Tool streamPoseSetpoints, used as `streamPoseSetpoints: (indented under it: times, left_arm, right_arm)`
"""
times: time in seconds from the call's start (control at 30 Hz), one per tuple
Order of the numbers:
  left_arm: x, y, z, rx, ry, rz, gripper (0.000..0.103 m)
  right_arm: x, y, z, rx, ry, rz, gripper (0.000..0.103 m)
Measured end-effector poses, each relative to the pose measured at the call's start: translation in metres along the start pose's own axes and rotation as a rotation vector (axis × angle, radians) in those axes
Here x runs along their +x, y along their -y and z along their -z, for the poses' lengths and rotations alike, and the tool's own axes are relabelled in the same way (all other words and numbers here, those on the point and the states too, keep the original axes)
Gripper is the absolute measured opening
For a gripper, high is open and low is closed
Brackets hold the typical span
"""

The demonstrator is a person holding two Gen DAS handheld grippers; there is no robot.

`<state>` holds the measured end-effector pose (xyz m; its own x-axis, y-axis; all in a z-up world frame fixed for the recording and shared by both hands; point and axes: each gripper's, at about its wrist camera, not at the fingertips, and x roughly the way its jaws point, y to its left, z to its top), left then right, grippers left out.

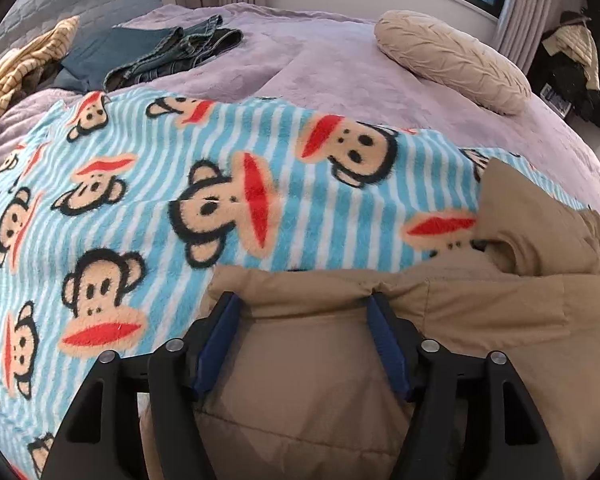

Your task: Fold large clothes

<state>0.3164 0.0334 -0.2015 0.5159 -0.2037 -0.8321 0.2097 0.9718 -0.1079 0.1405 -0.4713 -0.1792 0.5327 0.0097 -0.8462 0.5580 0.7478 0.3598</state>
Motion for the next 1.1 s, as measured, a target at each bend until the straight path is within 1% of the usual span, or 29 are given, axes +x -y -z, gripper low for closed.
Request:
streamPoseSetpoints:
  times: [0.1, 0.13, 0.2, 0.27, 0.33, 0.37, 0.4, 0.43, 0.53, 0.7, 0.83, 0.97, 1.1]
  left_arm:
    - [-0.006, -0.003, -0.003, -0.011, -0.018, -0.004, 0.07]
    - [-0.01, -0.005, -0.005, -0.016, -0.026, -0.012, 0.07]
    - [-0.022, -0.008, -0.006, -0.022, -0.04, -0.025, 0.07]
    - [-0.039, -0.01, -0.003, -0.005, -0.035, -0.037, 0.07]
    - [-0.057, -0.011, 0.001, 0.028, -0.032, -0.063, 0.07]
    - [-0.062, -0.012, 0.004, 0.034, -0.032, -0.064, 0.07]
    - [-0.069, -0.013, 0.007, 0.04, -0.036, -0.061, 0.07]
    - [-0.074, -0.015, 0.01, 0.042, -0.043, -0.062, 0.07]
    - [-0.089, -0.017, 0.024, 0.044, -0.062, -0.068, 0.07]
    - [-0.103, -0.019, 0.051, 0.024, -0.118, -0.07, 0.07]
    - [-0.116, -0.019, 0.071, 0.019, -0.139, -0.068, 0.07]
    - [-0.13, -0.023, 0.088, 0.013, -0.169, -0.049, 0.07]
    - [-0.14, -0.028, 0.103, 0.003, -0.199, -0.053, 0.07]
  right_arm:
    - [-0.008, -0.002, -0.001, 0.029, -0.011, 0.011, 0.0]
    - [-0.012, -0.002, -0.001, 0.041, -0.013, 0.015, 0.003]
    - [-0.024, -0.005, 0.001, 0.053, -0.011, 0.029, 0.003]
    - [-0.035, -0.009, 0.005, 0.046, -0.002, 0.038, 0.004]
    - [-0.05, -0.013, 0.013, 0.034, 0.008, 0.036, 0.009]
    - [-0.056, -0.014, 0.017, 0.031, 0.013, 0.035, 0.011]
    - [-0.062, -0.015, 0.021, 0.029, 0.017, 0.032, 0.015]
    - [-0.068, -0.016, 0.026, 0.029, 0.02, 0.027, 0.019]
    - [-0.084, -0.019, 0.041, 0.035, 0.024, 0.013, 0.026]
    - [-0.107, -0.019, 0.074, 0.072, 0.002, -0.021, 0.028]
    - [-0.122, -0.019, 0.099, 0.074, -0.007, -0.021, 0.028]
    - [-0.138, -0.015, 0.129, 0.109, -0.015, -0.022, 0.029]
    - [-0.145, -0.009, 0.156, 0.16, -0.049, -0.029, 0.041]
